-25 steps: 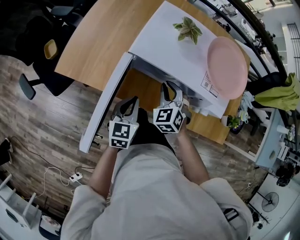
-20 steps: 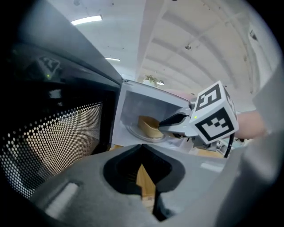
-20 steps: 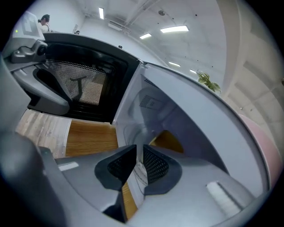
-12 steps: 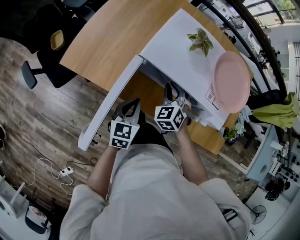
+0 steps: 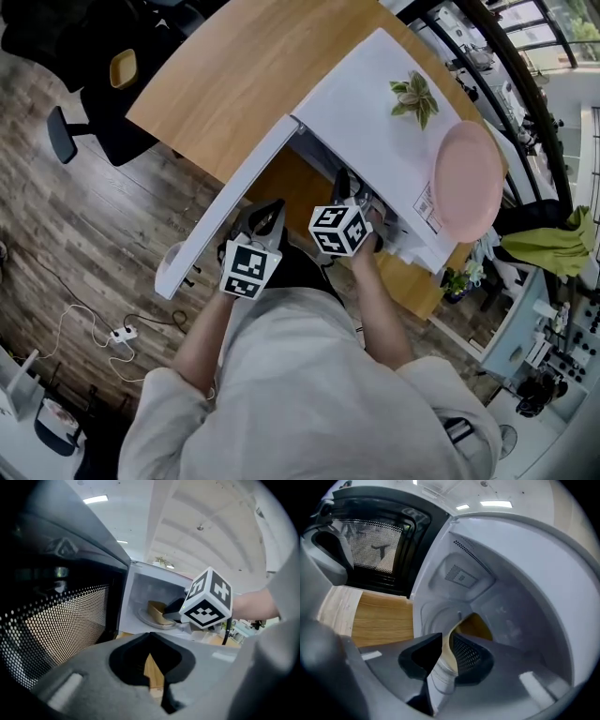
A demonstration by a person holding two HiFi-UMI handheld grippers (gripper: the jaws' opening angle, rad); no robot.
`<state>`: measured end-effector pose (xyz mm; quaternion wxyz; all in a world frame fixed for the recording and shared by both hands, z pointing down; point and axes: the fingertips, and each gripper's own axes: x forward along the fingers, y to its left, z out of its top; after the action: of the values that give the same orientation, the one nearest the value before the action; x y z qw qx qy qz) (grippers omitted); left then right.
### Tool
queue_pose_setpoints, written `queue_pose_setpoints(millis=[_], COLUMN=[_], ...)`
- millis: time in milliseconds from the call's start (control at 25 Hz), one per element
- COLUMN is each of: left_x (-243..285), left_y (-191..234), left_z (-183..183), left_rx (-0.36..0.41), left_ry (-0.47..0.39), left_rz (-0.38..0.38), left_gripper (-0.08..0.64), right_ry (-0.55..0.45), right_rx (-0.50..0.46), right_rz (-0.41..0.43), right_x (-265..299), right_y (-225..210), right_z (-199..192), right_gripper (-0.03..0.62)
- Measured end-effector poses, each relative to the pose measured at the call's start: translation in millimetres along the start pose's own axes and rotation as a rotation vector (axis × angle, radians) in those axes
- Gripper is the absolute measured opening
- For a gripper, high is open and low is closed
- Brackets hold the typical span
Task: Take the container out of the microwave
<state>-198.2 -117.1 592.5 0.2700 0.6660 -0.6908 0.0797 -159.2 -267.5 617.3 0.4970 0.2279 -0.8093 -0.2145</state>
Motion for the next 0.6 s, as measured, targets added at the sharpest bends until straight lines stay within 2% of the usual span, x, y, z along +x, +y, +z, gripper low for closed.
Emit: queue_pose_setpoints(millis=[360, 600], left_x=[-4.2, -6.2], left_y=[0.9, 2.8], left_z=[-5.0, -8.7], left_rx=[-0.010, -0.010], left_ry=[0.006, 0.014], left_rz=[0.011, 0.018], left_gripper=[0.003, 0.003], right_ry=[0.045, 0.044], right_rx=[-0.037, -0.025], right_rz=[0.037, 0.050], right_x=[14.8, 9.8], right_y=[5.0, 6.9], right_z=[-9.7, -8.8], right_gripper=[0.106, 0.043])
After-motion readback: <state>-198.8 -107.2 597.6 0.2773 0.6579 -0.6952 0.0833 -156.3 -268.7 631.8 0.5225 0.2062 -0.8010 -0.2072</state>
